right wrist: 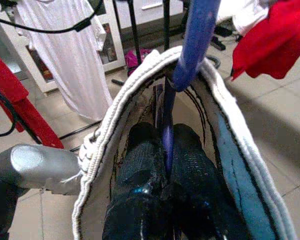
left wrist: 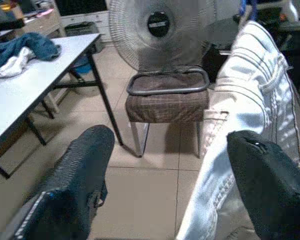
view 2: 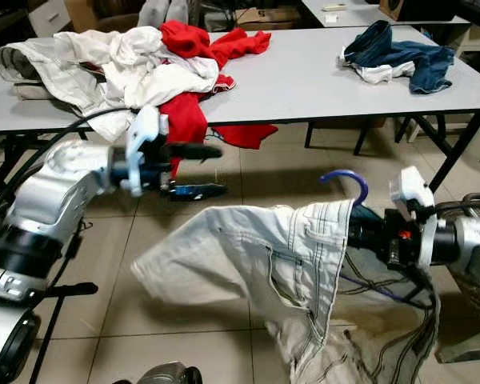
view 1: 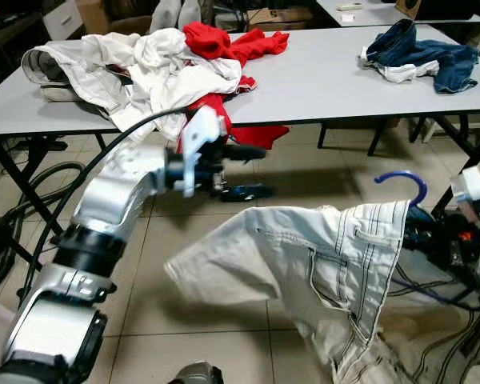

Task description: Hang hanger

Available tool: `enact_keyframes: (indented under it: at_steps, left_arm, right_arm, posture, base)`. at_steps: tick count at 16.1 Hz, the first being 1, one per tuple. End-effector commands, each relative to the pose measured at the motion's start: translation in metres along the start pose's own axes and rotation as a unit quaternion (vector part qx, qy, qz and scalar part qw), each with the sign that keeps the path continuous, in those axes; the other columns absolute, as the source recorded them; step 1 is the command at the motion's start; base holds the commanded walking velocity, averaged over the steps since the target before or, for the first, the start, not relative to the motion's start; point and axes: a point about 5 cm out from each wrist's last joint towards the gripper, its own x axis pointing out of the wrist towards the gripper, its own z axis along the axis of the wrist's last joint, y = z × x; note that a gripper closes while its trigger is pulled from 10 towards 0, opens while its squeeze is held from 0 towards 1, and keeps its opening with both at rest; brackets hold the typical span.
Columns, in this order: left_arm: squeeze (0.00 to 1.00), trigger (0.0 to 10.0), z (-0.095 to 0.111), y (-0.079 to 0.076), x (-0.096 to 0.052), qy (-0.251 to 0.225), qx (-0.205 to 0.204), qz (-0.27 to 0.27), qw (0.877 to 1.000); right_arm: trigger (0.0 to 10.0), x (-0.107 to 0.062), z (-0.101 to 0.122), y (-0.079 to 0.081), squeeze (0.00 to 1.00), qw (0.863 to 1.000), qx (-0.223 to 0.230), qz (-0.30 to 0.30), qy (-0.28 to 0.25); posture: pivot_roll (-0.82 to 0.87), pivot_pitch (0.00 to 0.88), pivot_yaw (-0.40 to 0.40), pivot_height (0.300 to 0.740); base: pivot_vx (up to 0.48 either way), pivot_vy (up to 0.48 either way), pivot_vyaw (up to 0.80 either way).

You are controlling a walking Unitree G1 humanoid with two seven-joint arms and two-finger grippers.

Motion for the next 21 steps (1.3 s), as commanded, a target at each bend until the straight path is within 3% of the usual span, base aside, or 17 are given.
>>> enact_keyframes:
  at_steps: [1,4,7,12,13,14,19,21]
  left_arm:
    - [0.0,10.0,-0.003,-0.003,0.003,0.019,0.004,-0.016,1.0]
    - [0.0,10.0,-0.028,-0.011,0.001,0.06,-0.012,-0.026,0.998]
    - [0.0,10.0,-0.063,-0.001,-0.017,0.134,-0.011,0.034,0.99]
    - [0.0,10.0,-0.085,0.002,-0.039,0.197,-0.017,0.056,0.979]
    - [0.0,4.5,-0.089,0.003,-0.043,0.198,-0.024,0.056,0.978]
    - [0.0,0.0,-0.092,0.002,-0.048,0.199,-0.035,0.048,0.978]
    - [0.0,0.0,-0.104,-0.003,-0.054,0.214,-0.053,0.038,0.975]
    - [0.0,0.0,-0.106,-0.001,-0.053,0.196,-0.066,0.053,0.977]
  right_arm:
    - [10.0,0.002,0.015,0.0,0.0,0.999,-0.037,0.013,-0.017]
    - [10.0,0.003,0.018,0.001,0.0,0.998,-0.043,0.024,-0.038]
    - [10.0,0.0,0.024,0.005,0.0,0.997,-0.045,0.034,-0.047]
    - [10.0,-0.005,0.026,0.005,0.0,0.997,-0.045,0.035,-0.05]
    - [10.0,-0.005,0.027,0.004,0.0,0.997,-0.045,0.035,-0.052]
    - [10.0,-0.006,0.028,0.004,0.0,0.997,-0.046,0.034,-0.054]
    - [10.0,-0.006,0.03,0.002,0.0,0.997,-0.048,0.029,-0.057]
    - [10.0,-0.006,0.03,0.003,0.0,0.997,-0.047,0.032,-0.056]
  posture:
    - [-0.02,0.0,0.057,0.74]
    - [-0.03,0.0,0.061,0.74]
    - [-0.03,0.0,0.058,0.74]
    - [-0.03,0.0,0.06,0.74]
    - [-0.03,0.0,0.061,0.74]
    - [-0.03,0.0,0.061,0.74]
    - [-0.03,0.0,0.062,0.74]
    - [-0.03,0.0,0.06,0.74]
  base:
    - [0.0,0.0,0.0]
    - [0.0,0.0,0.0]
    - [0.0,0.0,0.0]
    - [0.0,0.0,0.0]
    - [0.0,0.0,0.0]
    - [0.0,0.0,0.0]
    - [0.0,0.0,0.0]
    - [0.0,0.0,0.0]
